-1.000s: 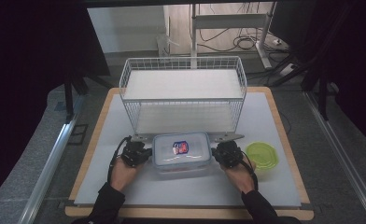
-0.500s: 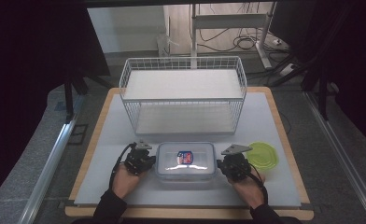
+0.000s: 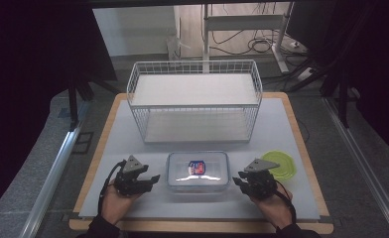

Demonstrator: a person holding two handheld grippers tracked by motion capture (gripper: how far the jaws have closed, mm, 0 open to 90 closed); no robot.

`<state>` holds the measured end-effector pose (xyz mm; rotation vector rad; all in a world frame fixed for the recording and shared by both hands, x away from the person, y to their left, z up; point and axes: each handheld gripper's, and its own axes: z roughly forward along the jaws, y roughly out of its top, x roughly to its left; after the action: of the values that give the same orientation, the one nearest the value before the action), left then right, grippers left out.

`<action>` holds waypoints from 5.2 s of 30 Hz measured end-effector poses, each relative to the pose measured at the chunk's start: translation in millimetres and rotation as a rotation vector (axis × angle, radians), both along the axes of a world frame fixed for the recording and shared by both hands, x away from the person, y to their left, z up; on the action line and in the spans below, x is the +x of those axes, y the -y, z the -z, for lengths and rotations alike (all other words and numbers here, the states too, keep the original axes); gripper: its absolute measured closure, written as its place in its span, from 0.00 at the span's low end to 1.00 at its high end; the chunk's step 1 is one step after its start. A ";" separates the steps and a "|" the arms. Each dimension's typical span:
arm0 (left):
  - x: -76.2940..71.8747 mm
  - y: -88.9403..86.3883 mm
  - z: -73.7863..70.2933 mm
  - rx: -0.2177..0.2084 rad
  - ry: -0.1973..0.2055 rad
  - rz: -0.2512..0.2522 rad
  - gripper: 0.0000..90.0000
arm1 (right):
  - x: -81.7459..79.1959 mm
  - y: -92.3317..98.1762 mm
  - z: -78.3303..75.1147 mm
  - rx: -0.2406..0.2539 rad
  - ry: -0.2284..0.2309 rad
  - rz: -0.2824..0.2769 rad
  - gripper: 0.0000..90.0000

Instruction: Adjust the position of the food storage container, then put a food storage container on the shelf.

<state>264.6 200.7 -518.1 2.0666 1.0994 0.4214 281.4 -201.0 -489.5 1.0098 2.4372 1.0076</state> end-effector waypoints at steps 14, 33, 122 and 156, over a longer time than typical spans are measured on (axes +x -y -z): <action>-18.3 -5.2 5.2 -0.075 -0.023 0.008 0.10 | -8.2 11.7 3.4 0.033 0.007 -0.048 0.37; -6.0 -10.8 -6.9 -0.151 -0.020 0.049 0.04 | 0.6 8.7 -4.4 0.101 0.003 -0.087 0.13; 8.8 13.3 -33.5 -0.484 -0.145 0.164 0.54 | 16.1 0.3 -30.4 0.440 -0.243 -0.039 0.59; 63.2 -1.8 -129.7 -0.479 -0.042 0.145 0.55 | 80.3 -13.5 -119.4 0.507 -0.147 -0.073 0.59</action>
<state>327.8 202.5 -388.4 1.7177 0.9550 0.0335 361.6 -187.5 -370.1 1.1872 2.3976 1.6869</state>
